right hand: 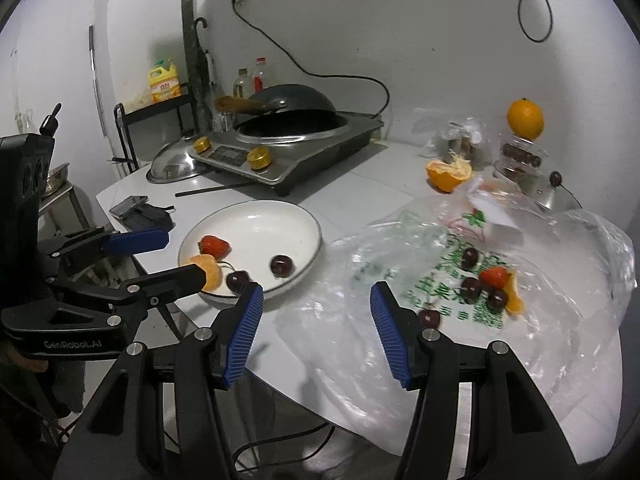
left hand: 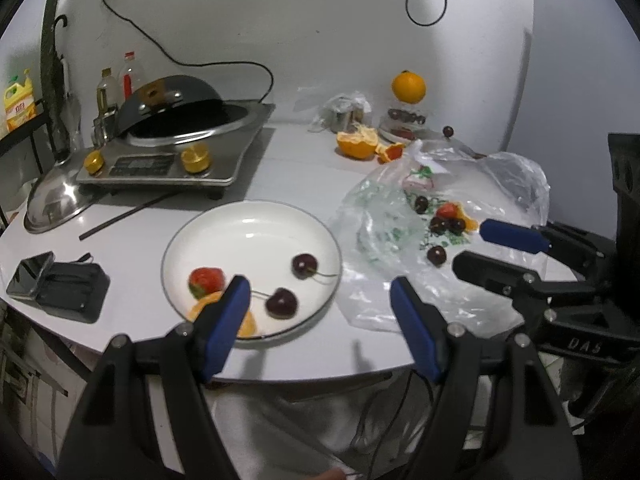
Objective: Organize fruits
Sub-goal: 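Move both tools back over the plastic bag toward the cherries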
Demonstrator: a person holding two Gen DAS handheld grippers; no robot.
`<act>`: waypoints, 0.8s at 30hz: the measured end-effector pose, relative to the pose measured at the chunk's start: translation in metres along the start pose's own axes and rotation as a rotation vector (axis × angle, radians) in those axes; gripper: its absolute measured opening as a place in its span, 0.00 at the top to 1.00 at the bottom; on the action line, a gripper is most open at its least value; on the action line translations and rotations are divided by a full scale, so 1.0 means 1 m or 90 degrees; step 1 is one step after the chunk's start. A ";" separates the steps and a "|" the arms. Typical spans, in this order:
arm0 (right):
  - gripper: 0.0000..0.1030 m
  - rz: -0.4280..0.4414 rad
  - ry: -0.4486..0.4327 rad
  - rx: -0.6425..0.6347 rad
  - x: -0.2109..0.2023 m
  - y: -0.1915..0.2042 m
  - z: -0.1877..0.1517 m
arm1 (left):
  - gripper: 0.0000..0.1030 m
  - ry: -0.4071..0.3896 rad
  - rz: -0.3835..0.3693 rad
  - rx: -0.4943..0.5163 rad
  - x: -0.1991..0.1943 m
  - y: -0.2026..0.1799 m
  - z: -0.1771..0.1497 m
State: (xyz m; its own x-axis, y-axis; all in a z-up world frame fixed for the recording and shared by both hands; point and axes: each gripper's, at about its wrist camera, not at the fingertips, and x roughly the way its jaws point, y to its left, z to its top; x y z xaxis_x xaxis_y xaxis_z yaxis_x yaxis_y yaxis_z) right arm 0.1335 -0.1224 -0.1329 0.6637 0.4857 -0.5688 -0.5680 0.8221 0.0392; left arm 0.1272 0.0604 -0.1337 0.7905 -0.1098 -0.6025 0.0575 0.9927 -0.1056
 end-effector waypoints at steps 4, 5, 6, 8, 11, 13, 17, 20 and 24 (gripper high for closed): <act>0.43 -0.002 -0.004 0.008 -0.006 -0.022 -0.006 | 0.29 -0.003 0.004 -0.007 0.009 -0.017 0.004; 0.43 -0.003 -0.008 0.013 -0.008 -0.030 -0.007 | 0.29 -0.003 0.005 -0.007 0.011 -0.022 0.005; 0.43 -0.005 -0.010 0.016 -0.010 -0.034 -0.008 | 0.29 -0.002 0.004 -0.006 0.013 -0.025 0.006; 0.43 -0.007 -0.018 0.028 -0.013 -0.047 -0.010 | 0.29 0.003 0.000 0.006 0.019 -0.035 0.010; 0.43 -0.014 -0.029 0.040 -0.016 -0.062 -0.013 | 0.29 0.010 -0.005 0.028 0.029 -0.049 0.015; 0.43 -0.014 -0.037 0.049 -0.018 -0.073 -0.015 | 0.29 0.015 -0.013 0.041 0.036 -0.060 0.019; 0.43 -0.018 -0.029 0.060 -0.014 -0.097 -0.021 | 0.29 0.030 -0.031 0.063 0.058 -0.082 0.024; 0.43 -0.022 -0.019 0.063 -0.009 -0.114 -0.025 | 0.29 0.047 -0.047 0.059 0.074 -0.095 0.028; 0.54 -0.020 -0.009 0.063 -0.006 -0.132 -0.030 | 0.29 0.056 -0.052 0.084 0.091 -0.114 0.029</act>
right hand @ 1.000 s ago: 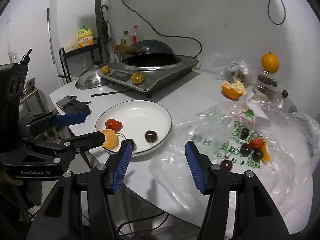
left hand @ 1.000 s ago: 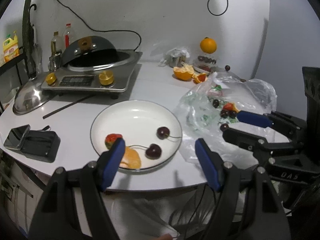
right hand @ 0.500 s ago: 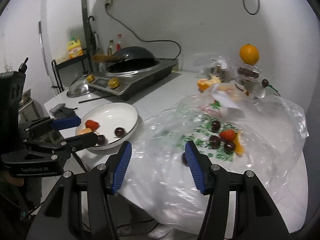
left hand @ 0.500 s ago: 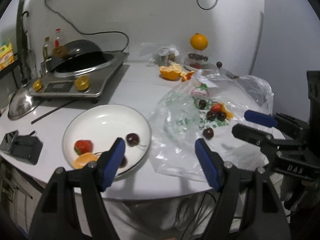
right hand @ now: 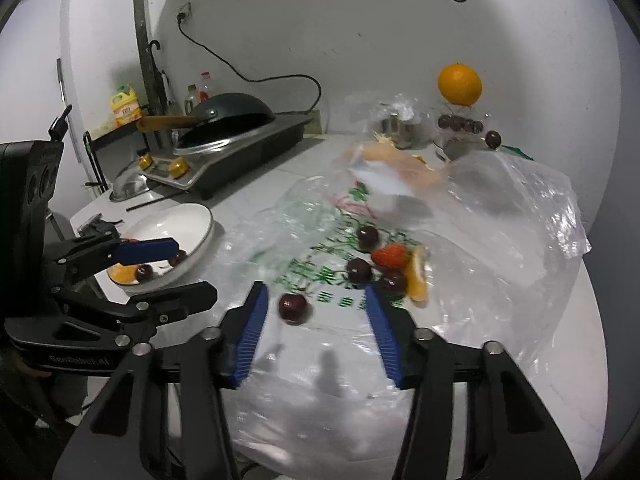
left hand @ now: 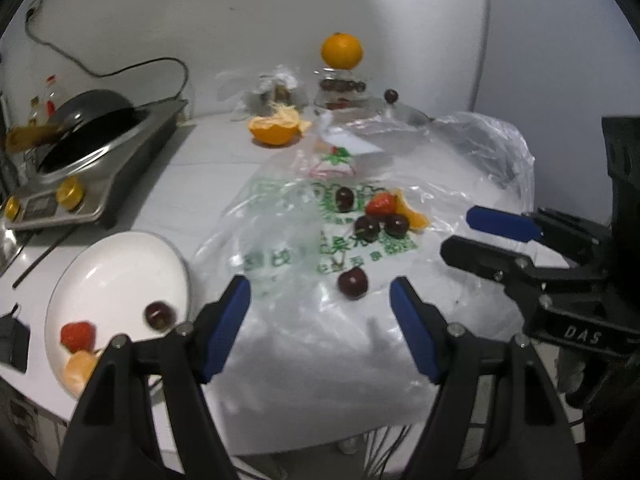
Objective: Organize fruits
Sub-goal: 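Move both tools back over the plastic bag toward the cherries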
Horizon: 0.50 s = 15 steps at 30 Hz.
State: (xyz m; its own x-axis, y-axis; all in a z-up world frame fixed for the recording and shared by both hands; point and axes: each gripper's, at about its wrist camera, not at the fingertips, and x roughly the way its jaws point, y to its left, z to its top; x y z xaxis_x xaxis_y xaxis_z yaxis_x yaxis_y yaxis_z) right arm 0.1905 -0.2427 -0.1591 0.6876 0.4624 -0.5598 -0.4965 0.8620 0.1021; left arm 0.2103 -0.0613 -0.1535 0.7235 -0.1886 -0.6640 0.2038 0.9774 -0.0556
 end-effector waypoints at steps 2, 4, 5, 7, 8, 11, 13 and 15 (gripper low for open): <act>0.59 0.000 0.005 -0.002 0.002 -0.007 -0.002 | 0.29 0.009 -0.008 0.002 0.008 -0.005 0.001; 0.67 -0.001 0.009 -0.006 0.003 -0.011 -0.003 | 0.29 0.016 -0.015 0.015 0.017 -0.011 0.002; 0.68 -0.004 0.010 -0.006 0.004 -0.014 -0.004 | 0.29 0.017 -0.017 0.025 0.021 -0.014 0.003; 0.69 -0.007 0.012 -0.004 0.005 -0.018 -0.006 | 0.29 0.019 -0.019 0.047 0.029 -0.021 0.004; 0.70 -0.010 0.013 -0.001 0.006 -0.021 -0.007 | 0.29 0.019 -0.022 0.054 0.031 -0.023 0.005; 0.70 -0.017 0.018 0.014 0.008 -0.031 -0.010 | 0.31 0.020 -0.035 0.077 0.040 -0.031 0.008; 0.70 -0.020 0.020 0.019 0.010 -0.035 -0.012 | 0.38 0.021 -0.040 0.091 0.045 -0.036 0.011; 0.70 -0.021 0.024 0.025 0.013 -0.038 -0.013 | 0.39 0.027 -0.036 0.106 0.052 -0.038 0.012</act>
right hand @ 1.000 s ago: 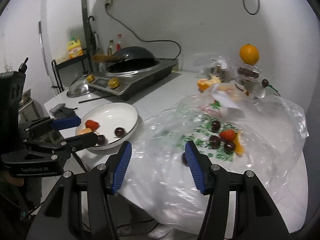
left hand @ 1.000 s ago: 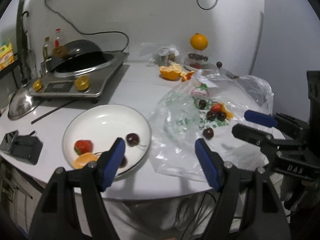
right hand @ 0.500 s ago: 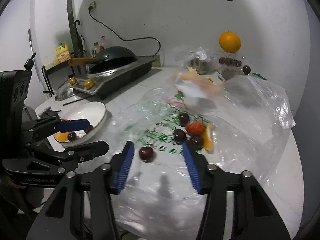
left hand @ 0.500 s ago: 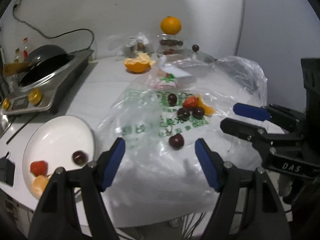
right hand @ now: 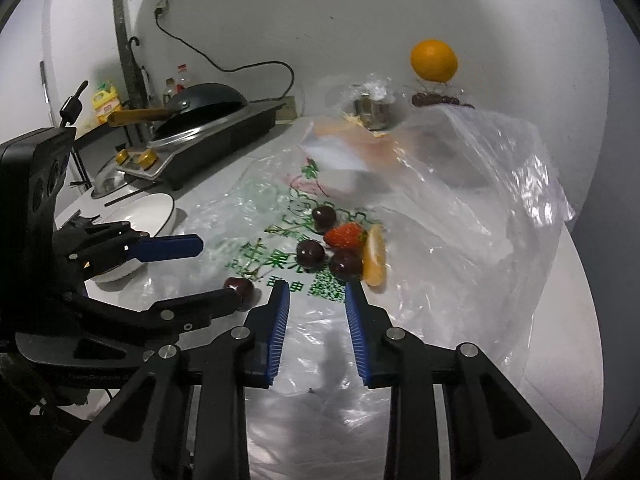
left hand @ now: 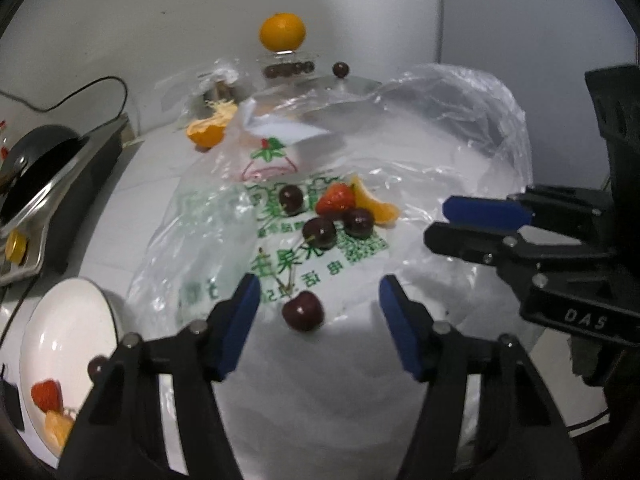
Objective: Organize fruits
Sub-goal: 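Move both tools back over the plastic bag toward the cherries, then grasp a dark cherry with the left tool while the right tool grasps another cherry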
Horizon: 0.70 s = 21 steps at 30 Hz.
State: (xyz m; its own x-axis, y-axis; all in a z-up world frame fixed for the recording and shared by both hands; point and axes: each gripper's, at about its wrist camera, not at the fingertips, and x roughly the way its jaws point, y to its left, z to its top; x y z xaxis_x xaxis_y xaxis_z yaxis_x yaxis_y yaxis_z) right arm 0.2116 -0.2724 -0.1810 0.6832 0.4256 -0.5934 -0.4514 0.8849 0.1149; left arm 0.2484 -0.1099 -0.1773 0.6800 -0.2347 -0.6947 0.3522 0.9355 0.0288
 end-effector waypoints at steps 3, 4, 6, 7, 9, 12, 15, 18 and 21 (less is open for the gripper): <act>0.70 -0.002 0.004 0.005 0.004 -0.003 0.000 | 0.46 0.020 0.004 -0.001 0.014 0.002 0.002; 0.70 -0.002 0.005 0.006 0.005 -0.004 0.000 | 0.46 0.028 0.005 -0.003 0.019 0.004 0.002; 0.70 -0.002 0.008 0.007 0.008 -0.007 0.000 | 0.49 0.044 0.005 -0.007 0.028 0.006 0.000; 0.70 -0.001 0.010 0.008 0.010 -0.007 0.000 | 0.49 0.054 0.004 -0.011 0.032 0.008 -0.001; 0.70 0.002 0.017 0.006 0.014 -0.007 0.000 | 0.51 0.066 -0.002 -0.019 0.037 0.011 -0.004; 0.70 0.004 0.022 0.001 0.021 -0.006 0.003 | 0.51 0.079 -0.009 -0.032 0.042 0.016 -0.008; 0.70 0.003 0.025 -0.002 0.027 -0.006 0.007 | 0.57 0.087 -0.017 -0.046 0.046 0.021 -0.009; 0.70 -0.004 0.034 -0.004 0.034 -0.007 0.009 | 0.66 0.087 -0.027 -0.052 0.049 0.025 -0.010; 0.70 -0.014 0.041 0.000 0.040 -0.010 0.011 | 0.70 0.083 -0.039 -0.051 0.048 0.027 -0.009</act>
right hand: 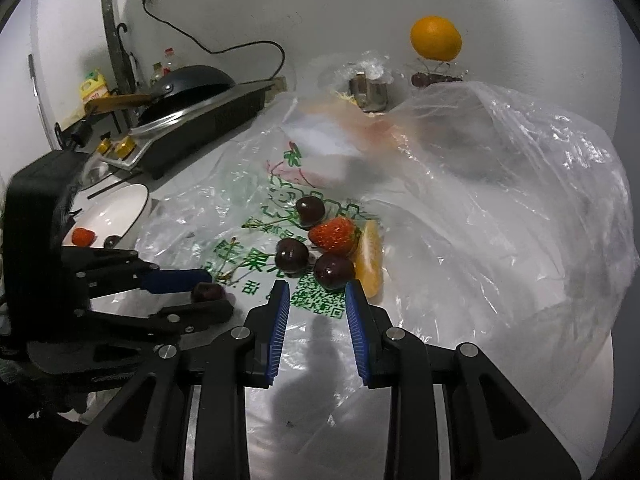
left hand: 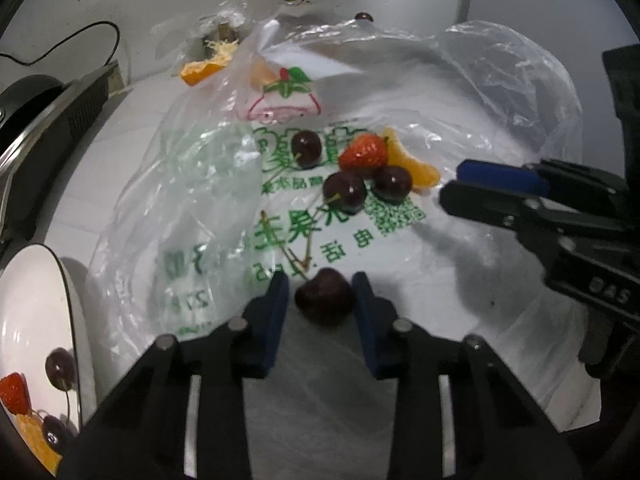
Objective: Organize fruits
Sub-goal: 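Grasp a dark cherry with the left tool while the right tool grasps another cherry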
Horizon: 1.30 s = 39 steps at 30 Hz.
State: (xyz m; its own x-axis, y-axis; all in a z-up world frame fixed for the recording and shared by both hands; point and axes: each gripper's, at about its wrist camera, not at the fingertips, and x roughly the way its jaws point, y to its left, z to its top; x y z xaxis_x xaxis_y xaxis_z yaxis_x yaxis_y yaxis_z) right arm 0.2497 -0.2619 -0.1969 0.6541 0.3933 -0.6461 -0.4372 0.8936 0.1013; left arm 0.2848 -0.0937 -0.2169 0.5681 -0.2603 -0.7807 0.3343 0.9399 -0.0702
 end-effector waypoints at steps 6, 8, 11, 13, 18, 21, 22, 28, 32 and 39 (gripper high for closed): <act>0.70 -0.028 0.011 0.000 0.009 -0.007 0.005 | 0.72 -0.008 -0.038 -0.017 -0.005 0.004 0.001; 0.73 -0.036 0.020 -0.004 0.013 -0.010 0.005 | 0.72 -0.012 -0.046 -0.023 -0.008 0.006 0.002; 0.76 -0.043 0.029 -0.007 0.018 -0.014 0.005 | 0.72 -0.022 -0.051 -0.026 -0.014 0.006 0.003; 0.78 -0.042 0.033 -0.009 0.020 -0.014 0.005 | 0.72 -0.028 -0.054 -0.028 -0.018 0.006 0.005; 0.78 -0.017 0.023 -0.032 0.020 -0.002 0.010 | 0.72 -0.049 -0.055 -0.035 -0.031 0.009 0.007; 0.78 -0.017 0.026 -0.032 0.026 0.001 0.013 | 0.72 -0.063 -0.053 -0.037 -0.038 0.011 0.009; 0.78 -0.017 0.028 -0.031 0.028 0.001 0.014 | 0.72 -0.068 -0.052 -0.038 -0.041 0.013 0.010; 0.78 -0.032 0.046 -0.032 0.041 0.001 0.015 | 0.72 -0.084 -0.049 -0.043 -0.048 0.022 0.013; 0.71 -0.044 0.050 -0.035 0.046 0.002 0.016 | 0.72 -0.085 -0.051 -0.047 -0.046 0.024 0.013; 0.67 -0.057 0.057 -0.046 0.053 0.009 0.019 | 0.72 -0.090 -0.051 -0.046 -0.049 0.026 0.011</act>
State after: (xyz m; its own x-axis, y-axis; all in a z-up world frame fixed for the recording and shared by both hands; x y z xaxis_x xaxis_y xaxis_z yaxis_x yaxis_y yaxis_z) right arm 0.2921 -0.2289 -0.2164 0.6362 0.2886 -0.7155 -0.4253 0.9050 -0.0130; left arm 0.2738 -0.0586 -0.1732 0.6438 -0.3587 -0.6759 0.3311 0.9269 -0.1766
